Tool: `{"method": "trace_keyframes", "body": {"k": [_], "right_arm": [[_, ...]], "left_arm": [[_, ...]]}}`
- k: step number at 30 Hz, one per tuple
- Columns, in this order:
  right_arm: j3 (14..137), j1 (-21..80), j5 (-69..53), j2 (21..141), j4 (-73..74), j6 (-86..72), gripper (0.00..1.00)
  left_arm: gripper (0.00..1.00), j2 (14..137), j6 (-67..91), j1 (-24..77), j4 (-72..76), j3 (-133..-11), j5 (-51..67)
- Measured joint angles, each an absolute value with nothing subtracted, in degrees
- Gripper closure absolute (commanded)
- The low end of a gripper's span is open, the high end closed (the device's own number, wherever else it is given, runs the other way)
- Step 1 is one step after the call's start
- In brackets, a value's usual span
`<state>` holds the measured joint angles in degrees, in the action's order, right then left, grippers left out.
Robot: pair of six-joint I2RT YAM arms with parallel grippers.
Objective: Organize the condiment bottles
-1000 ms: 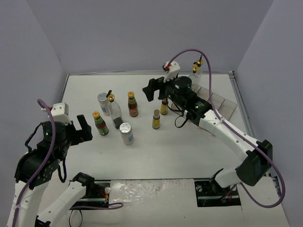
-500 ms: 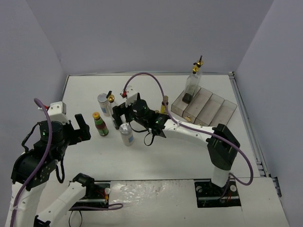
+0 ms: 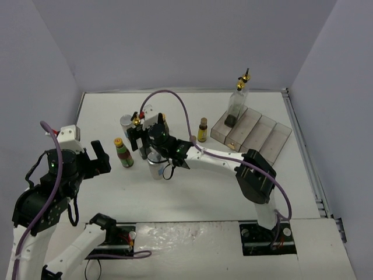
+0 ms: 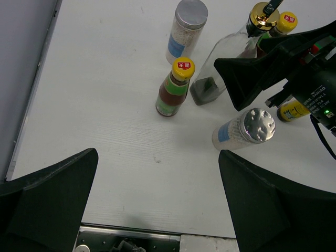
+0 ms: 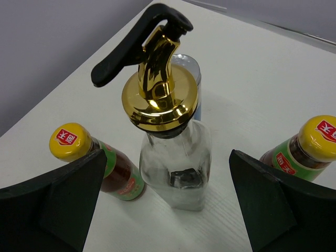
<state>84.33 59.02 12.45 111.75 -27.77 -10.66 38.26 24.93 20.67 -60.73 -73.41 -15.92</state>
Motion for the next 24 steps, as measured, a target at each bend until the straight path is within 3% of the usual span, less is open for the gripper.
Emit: {"method": "trace_keyframes", "body": {"k": [8, 14, 21, 24], "right_arm": [[88.59, 59.51, 14.63, 116.53, -27.58, -10.79, 0.02], [89.58, 59.72, 16.64, 119.12, -26.93, -11.58, 0.13], [90.48, 59.72, 18.10, 120.71, -26.15, -12.24, 0.41], [90.50, 59.71, 18.71, 120.79, -26.09, -12.18, 0.60]], "left_arm": [[0.03, 38.25, 24.91, 20.67, -60.75, -73.41, -15.95], [0.03, 38.25, 24.91, 20.67, -60.75, -73.41, -15.97], [0.03, 38.26, 24.88, 20.67, -60.75, -73.41, -15.97], [0.03, 38.26, 24.86, 20.67, -60.75, -73.41, -15.97]]}}
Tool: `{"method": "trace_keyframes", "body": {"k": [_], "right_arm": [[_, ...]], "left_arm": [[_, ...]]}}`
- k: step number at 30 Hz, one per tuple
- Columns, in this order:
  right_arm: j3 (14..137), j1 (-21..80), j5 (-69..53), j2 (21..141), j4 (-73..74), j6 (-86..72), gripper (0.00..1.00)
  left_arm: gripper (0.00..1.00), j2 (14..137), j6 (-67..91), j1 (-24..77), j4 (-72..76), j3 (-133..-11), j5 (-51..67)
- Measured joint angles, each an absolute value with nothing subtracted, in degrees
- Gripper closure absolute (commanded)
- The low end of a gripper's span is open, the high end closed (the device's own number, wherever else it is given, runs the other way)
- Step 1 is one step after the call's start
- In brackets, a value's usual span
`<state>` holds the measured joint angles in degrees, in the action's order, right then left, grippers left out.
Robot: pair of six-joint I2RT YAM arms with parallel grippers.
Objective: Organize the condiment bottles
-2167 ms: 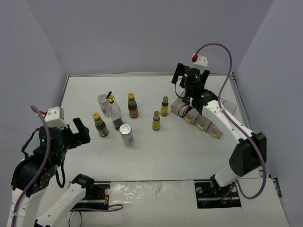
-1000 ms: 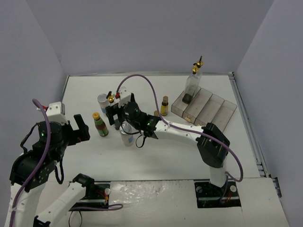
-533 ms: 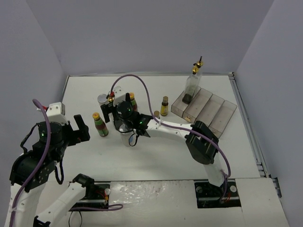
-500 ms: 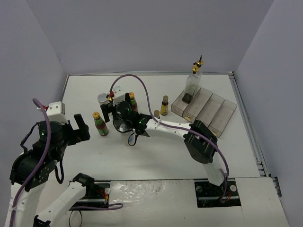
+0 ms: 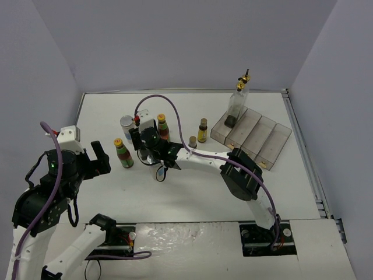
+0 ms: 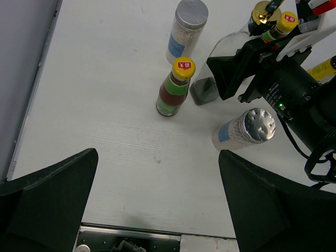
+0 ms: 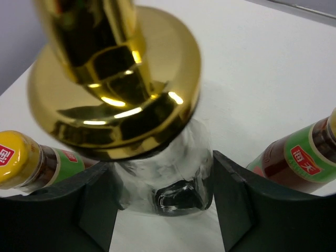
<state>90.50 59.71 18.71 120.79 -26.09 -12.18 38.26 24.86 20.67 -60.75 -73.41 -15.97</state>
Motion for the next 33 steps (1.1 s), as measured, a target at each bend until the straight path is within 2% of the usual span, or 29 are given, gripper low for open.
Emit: {"method": "trace_keyframes", "body": {"k": [4, 7, 20, 28, 33], "right_arm": [[90.56, 59.68, 19.21, 120.79, -26.32, -11.89, 0.88], [90.56, 59.68, 19.25, 120.78, -26.31, -11.72, 1.00], [92.53, 59.40, 17.47, 115.97, -18.96, -6.05, 1.00], [94.95, 56.33, 19.54, 102.96, -16.11, -3.51, 1.00], [95.07, 48.99, 23.69, 94.60, -14.43, -3.56, 1.00]], "left_arm": [[0.03, 38.24, 24.80, 20.67, -60.76, -73.41, -15.97], [0.03, 38.24, 24.72, 20.67, -60.76, -73.41, -15.97], [0.03, 38.24, 24.69, 20.67, -60.65, -73.38, -15.98], [0.03, 38.24, 24.69, 20.67, -59.94, -73.03, -15.94], [0.03, 38.26, 24.69, 20.67, -59.42, -71.54, -15.90]]}}
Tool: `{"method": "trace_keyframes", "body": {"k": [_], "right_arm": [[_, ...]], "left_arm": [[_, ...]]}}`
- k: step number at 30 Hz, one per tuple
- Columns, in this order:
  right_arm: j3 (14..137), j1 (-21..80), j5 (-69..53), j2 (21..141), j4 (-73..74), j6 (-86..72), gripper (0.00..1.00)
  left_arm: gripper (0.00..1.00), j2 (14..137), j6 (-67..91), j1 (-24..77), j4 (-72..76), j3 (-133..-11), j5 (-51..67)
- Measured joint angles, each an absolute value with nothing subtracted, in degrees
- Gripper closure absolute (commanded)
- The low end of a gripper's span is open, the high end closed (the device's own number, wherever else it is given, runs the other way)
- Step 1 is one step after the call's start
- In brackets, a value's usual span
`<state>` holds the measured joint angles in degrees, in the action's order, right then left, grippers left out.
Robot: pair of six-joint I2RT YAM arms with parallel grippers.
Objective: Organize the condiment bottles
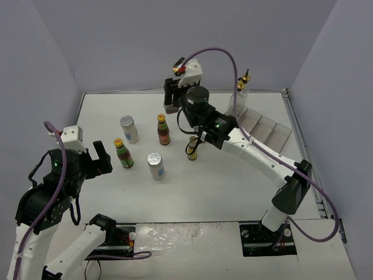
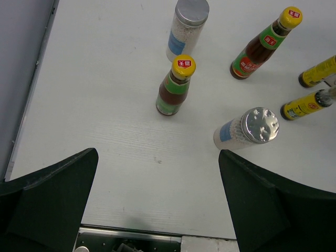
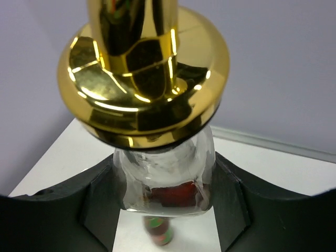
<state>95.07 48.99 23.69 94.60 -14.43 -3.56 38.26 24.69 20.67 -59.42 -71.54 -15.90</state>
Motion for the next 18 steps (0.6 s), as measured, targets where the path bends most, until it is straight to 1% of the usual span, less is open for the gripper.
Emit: {"method": "trace_keyframes", "body": {"k": [6, 10, 14, 18], "right_arm": [[89.59, 37.40, 29.53, 87.97, -12.56, -6.36, 1.00], [83.56, 32.13, 31.29, 86.75, -10.66, -9.32, 1.00], [78.37, 28.92, 31.46, 86.98, -7.29, -12.61, 1.00], [76.28, 28.08, 32.72, 87.83, -5.51, -14.80, 1.00]], "left_arm": [[0.03, 38.56, 24.71, 20.67, -58.95, -70.49, -15.60], [0.03, 38.69, 24.69, 20.67, -58.67, -70.46, -15.29], [0.03, 38.73, 24.70, 20.67, -58.33, -70.13, -15.19], [0.03, 38.87, 24.71, 20.67, -58.19, -69.57, -15.09]]}}
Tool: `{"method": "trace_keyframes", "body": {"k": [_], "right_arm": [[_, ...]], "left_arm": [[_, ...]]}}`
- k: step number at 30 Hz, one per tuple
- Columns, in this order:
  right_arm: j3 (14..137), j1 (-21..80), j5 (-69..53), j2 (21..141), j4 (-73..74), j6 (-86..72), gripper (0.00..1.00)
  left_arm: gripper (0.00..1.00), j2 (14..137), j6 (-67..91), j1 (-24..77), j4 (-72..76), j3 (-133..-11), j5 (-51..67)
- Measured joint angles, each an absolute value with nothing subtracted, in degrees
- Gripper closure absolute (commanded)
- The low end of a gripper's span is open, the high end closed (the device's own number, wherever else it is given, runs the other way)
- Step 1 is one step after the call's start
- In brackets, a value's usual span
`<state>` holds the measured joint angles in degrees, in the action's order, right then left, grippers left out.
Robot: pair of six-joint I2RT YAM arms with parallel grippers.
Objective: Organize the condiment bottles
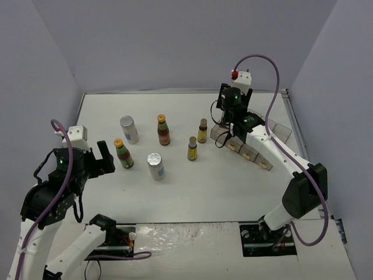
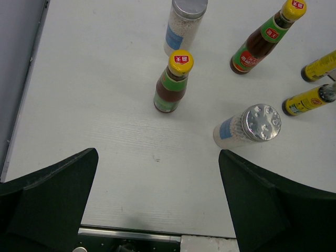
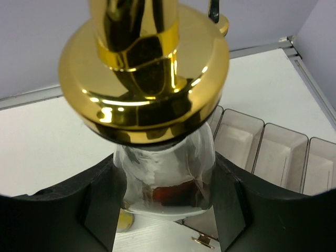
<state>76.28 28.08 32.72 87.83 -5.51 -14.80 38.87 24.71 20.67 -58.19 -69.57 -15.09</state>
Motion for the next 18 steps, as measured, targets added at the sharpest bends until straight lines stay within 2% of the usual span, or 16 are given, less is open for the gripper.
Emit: {"method": "trace_keyframes", "body": {"k": [18], "right_arm": [[75.35, 26.23, 37.94, 99.00, -10.84, -20.27, 1.00]], "left_arm": [[0.03, 38.41, 24.73, 20.67, -58.33, -69.52, -15.11]]}}
